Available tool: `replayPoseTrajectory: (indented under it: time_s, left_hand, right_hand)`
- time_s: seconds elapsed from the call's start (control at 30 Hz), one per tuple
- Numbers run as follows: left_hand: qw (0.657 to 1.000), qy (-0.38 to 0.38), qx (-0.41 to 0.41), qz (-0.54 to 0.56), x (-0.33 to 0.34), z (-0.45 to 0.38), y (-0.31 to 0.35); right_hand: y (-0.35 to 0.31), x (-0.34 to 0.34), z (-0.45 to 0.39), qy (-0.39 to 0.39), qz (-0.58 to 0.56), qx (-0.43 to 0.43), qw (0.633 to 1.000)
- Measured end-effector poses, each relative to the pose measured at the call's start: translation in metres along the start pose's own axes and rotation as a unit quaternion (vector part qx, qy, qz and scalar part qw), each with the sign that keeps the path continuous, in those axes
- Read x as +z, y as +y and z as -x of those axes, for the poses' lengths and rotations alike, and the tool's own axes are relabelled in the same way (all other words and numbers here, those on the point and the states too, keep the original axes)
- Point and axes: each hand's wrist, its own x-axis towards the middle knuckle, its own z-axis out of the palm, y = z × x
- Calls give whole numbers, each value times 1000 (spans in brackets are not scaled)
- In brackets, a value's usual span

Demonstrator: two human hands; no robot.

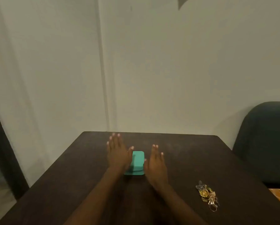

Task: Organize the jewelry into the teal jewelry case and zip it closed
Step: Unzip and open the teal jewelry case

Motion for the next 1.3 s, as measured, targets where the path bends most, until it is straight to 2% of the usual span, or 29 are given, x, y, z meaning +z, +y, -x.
replayPoseTrajectory:
  time_s: [0.03,0.1,0.2,0.43,0.67,0.9,1.13,1.2,1.3]
  left_hand:
    - [996,-47,-68,32,5,1,-4]
    - [983,-117,-130,62,19,3,-12]
    - [972,-183,-120,86,38,3,-18]
    - [973,-159,-89,139,40,7,-16]
    - [969,-151,-81,177,43,16,-4]
    - [960,-205,16,190,48,40,17]
    - [957,-186,-6,223,49,54,17]
    - [957,-179,-11,229,50,56,17]
    - [961,-149,-21,234,53,60,17]
  right_hand:
    - [-1,5,1,-29,-29,39,998]
    - [-1,18,4,-71,-73,85,991]
    - [0,40,8,-103,-130,118,979]
    - [-1,51,25,-72,-212,137,965]
    - [-27,46,86,-104,-163,166,967]
    - [-52,40,145,-163,-122,118,972]
    - [-40,35,156,-175,-104,114,972]
    - [-31,21,155,-132,-133,116,975]
    - [-10,-6,139,36,-203,115,972]
